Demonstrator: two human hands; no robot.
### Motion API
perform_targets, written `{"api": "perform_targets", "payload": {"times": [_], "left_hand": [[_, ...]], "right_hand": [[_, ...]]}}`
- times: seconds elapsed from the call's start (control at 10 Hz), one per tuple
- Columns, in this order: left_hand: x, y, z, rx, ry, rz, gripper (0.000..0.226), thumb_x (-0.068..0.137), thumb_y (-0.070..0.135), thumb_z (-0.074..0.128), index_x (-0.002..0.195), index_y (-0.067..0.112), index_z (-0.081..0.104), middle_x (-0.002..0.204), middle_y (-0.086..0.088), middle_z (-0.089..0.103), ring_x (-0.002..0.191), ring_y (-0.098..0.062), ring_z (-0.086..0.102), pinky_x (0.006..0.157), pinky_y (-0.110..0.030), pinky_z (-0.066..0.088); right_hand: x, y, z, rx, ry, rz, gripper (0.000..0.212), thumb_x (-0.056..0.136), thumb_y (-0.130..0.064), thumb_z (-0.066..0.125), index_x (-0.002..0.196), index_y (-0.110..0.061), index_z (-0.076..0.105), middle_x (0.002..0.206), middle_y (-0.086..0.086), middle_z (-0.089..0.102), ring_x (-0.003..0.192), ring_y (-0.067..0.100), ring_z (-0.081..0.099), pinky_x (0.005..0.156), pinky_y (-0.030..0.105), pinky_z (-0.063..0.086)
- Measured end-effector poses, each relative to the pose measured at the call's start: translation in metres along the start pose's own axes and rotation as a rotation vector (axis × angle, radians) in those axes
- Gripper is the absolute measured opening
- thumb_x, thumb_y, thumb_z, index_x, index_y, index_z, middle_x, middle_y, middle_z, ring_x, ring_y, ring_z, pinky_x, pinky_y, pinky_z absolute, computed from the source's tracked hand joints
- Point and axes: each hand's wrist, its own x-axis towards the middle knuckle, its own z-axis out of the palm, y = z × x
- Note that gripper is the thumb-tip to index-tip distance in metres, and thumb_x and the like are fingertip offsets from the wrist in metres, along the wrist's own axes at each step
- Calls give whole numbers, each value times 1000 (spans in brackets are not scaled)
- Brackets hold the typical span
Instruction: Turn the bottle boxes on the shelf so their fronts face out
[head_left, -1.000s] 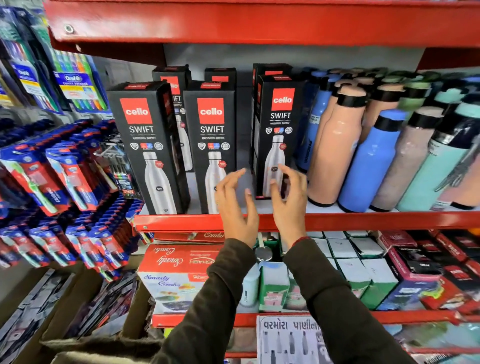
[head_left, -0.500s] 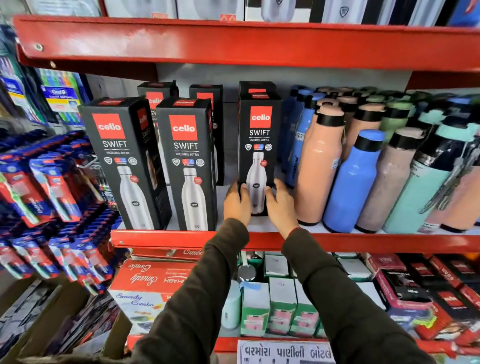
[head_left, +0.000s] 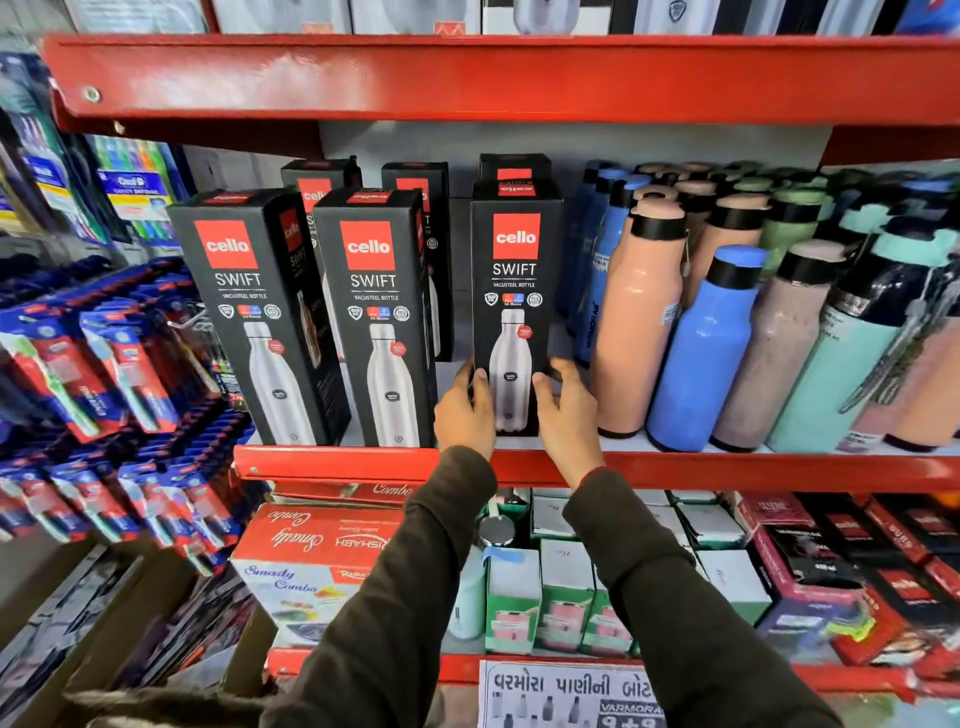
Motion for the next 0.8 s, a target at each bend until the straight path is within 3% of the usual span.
{"api": "perform_targets", "payload": {"times": [0.3,0.6,0.8], "left_hand": [[-26,0,-15,9,12,29,41,101,39,41,133,20,59,120,-6,71,112,-24,64,96,-27,45],[-42,8,-23,7,5,16,42,102,37,41,135,18,57,125,-8,69,116,-24,63,101,-33,46],[-44,14,-25,-29,-14,-26,42,103,32,41,137,13,55,129,-12,66,120,-27,60,103,-29,43]], "right_hand": [[-30,-6,-14,25,-5,-20,33,101,-28,49,132,-15,53,126,9,65,111,25,63,99,40,50],[-39,-12,-22,21,-27,-2,33,102,-29,49,132,-16,54,128,8,63,116,21,59,93,25,42],[-41,-19,-25,1,-60,14,36,103,-27,46,136,-14,49,136,12,59,126,26,55,103,31,42]]}}
